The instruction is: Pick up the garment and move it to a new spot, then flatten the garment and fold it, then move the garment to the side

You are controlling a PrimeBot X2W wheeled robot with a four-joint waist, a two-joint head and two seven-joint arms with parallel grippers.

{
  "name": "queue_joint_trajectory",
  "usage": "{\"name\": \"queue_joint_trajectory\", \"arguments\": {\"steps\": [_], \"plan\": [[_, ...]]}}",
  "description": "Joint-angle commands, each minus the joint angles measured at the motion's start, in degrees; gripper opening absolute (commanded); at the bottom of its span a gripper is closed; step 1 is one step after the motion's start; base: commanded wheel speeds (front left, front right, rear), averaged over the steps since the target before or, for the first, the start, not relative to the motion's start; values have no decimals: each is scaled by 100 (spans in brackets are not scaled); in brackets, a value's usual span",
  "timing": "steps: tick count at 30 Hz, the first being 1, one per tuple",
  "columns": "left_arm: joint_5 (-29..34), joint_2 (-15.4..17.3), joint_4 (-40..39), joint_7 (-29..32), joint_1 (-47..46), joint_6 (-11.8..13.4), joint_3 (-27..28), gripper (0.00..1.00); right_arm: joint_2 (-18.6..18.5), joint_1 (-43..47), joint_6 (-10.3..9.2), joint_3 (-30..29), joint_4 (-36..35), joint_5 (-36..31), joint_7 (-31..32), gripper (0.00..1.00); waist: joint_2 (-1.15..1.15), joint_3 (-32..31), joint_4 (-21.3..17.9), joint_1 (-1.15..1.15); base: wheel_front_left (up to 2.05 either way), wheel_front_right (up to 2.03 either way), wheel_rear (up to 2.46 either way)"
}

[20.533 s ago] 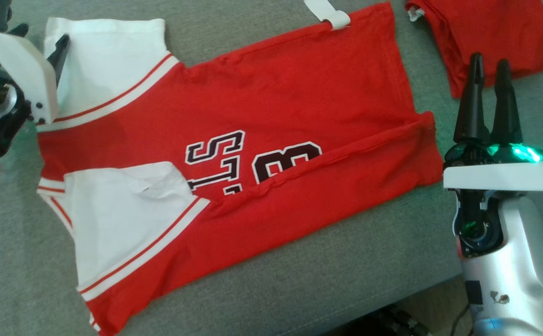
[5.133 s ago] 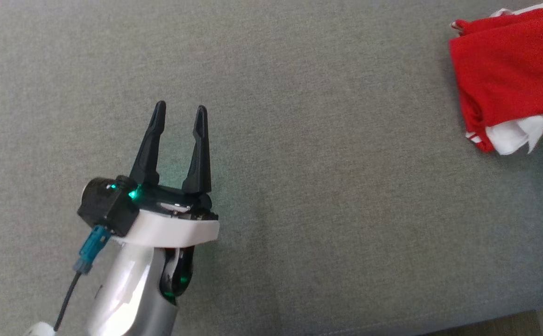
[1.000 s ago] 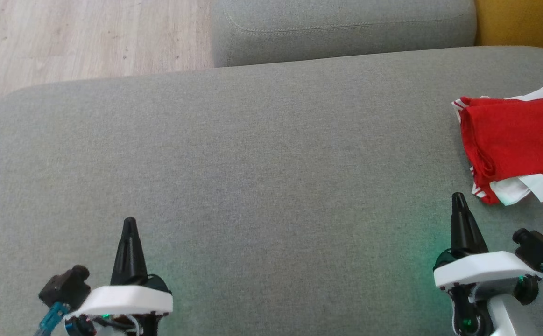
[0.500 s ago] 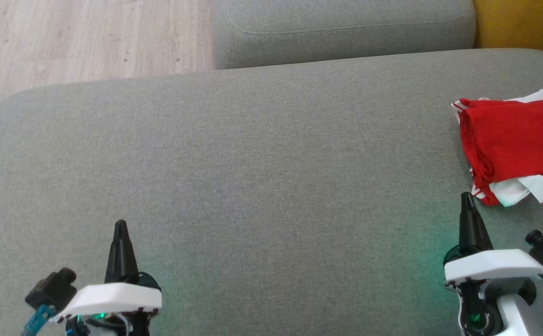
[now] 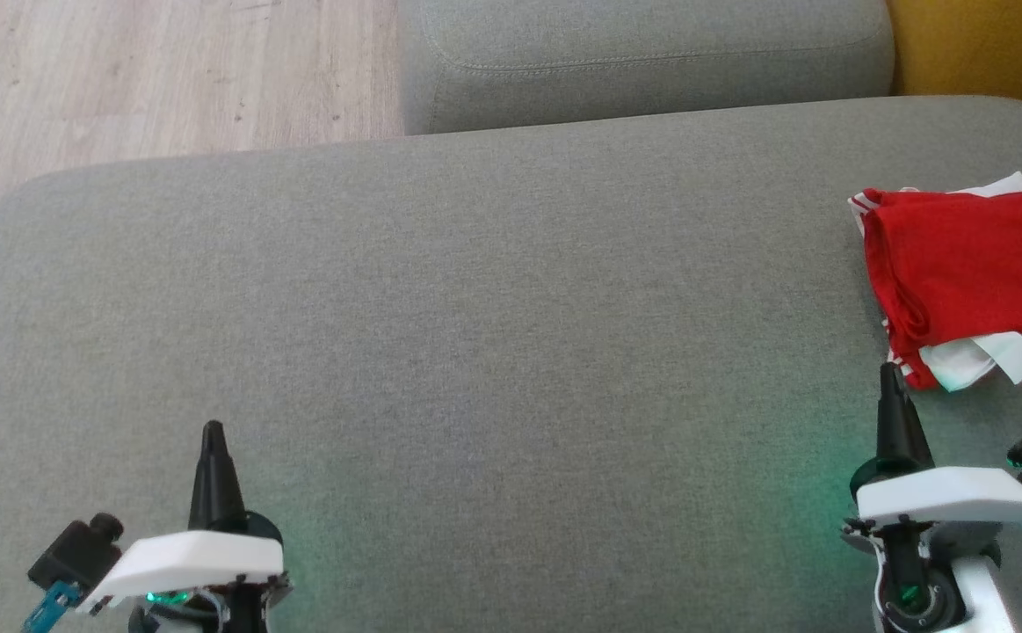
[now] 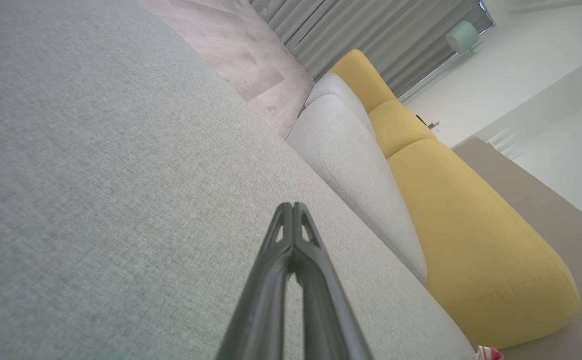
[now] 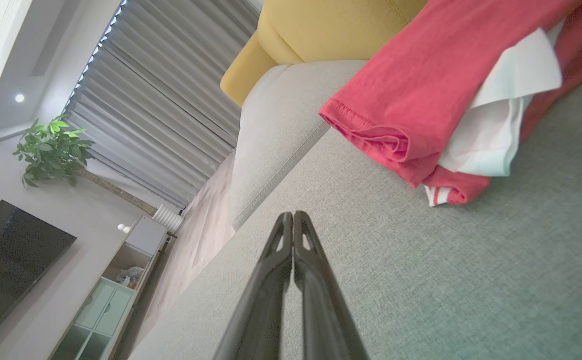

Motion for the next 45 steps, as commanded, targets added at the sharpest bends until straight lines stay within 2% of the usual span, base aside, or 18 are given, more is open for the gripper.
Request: {"name": "queue_joint_trajectory", "arguments": {"steps": [1,45], "plan": [[-180,46,-204,55,-292,-27,158,0,-56,-200,6,1,-241,208,53,0,0,-6,1,0,0,0,0],[-2562,54,-224,784,-365,-163,702,0,-55,-172,11,-315,-474,2837,763,0,0,-129,15,0,0,0,0]]}}
